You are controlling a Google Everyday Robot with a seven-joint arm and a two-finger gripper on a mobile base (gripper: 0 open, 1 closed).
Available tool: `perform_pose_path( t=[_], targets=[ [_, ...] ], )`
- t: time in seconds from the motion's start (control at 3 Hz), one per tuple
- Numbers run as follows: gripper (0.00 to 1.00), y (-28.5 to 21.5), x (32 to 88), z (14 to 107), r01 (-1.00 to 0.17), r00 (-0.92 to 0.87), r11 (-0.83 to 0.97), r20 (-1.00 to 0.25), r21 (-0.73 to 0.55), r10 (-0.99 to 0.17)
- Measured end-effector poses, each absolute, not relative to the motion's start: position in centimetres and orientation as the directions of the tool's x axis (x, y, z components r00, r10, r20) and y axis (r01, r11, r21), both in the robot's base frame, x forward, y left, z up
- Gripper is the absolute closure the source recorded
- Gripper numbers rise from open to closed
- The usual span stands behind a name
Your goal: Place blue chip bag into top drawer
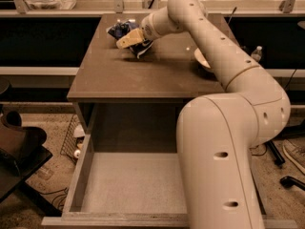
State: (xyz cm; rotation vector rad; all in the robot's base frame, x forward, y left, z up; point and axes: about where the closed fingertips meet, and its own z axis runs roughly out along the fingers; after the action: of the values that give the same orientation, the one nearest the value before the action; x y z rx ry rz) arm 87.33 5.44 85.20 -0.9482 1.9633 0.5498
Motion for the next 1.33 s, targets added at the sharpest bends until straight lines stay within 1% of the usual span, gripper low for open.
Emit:
perform_pose_path(
  t=[0.33,1.0,1.33],
  targets=[
    [0.44,5.98,87.27,84.45,-0.793,-0.349,0.608,-0.843,0.033,-0.409],
    [0.90,6.60,87.24,83.88,-0.797,-0.353,0.602,-0.840,0.039,-0.412],
    [1.00,6.91,87.21,83.79,-0.800,-0.353,0.598,-0.839,0.041,-0.415]
  ],
)
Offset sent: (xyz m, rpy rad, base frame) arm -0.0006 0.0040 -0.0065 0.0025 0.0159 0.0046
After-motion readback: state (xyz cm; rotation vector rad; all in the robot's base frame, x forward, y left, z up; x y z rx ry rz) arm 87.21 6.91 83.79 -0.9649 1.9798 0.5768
